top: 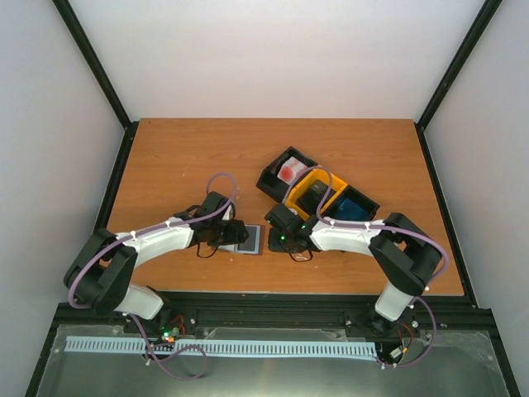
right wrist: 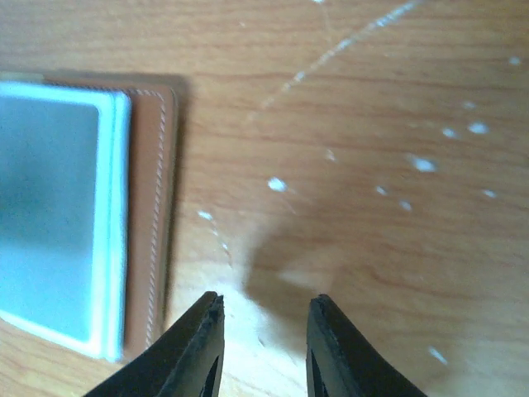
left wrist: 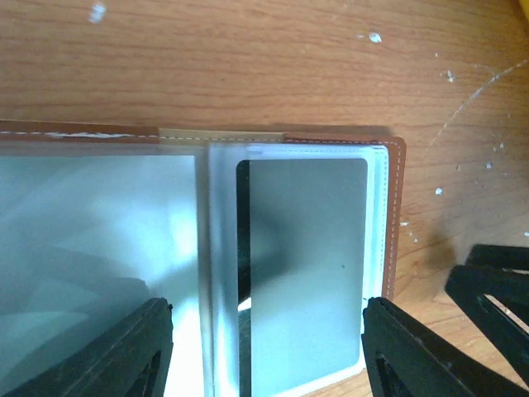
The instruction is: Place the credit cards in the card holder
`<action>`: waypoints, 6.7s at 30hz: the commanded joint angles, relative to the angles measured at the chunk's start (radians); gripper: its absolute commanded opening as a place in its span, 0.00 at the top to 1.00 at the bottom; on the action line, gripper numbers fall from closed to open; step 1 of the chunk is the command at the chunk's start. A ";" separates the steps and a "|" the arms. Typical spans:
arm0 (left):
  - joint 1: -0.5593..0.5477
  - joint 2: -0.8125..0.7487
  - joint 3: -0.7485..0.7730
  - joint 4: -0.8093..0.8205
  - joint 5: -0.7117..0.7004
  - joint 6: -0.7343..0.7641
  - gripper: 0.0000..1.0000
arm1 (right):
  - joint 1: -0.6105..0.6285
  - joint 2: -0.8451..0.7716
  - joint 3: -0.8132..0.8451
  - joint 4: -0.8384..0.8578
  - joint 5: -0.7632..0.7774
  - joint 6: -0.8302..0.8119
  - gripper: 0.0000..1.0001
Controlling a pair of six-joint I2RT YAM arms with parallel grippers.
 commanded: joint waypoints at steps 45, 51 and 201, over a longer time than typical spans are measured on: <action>0.038 -0.203 -0.085 -0.095 -0.106 -0.067 0.75 | 0.030 0.034 0.067 0.162 -0.193 0.022 0.80; 0.039 -0.179 -0.077 -0.047 -0.061 -0.054 0.76 | 0.030 0.076 0.075 0.196 -0.224 0.035 0.82; 0.040 0.035 -0.120 0.113 -0.039 -0.005 0.95 | 0.036 0.051 0.093 0.194 -0.119 0.035 0.70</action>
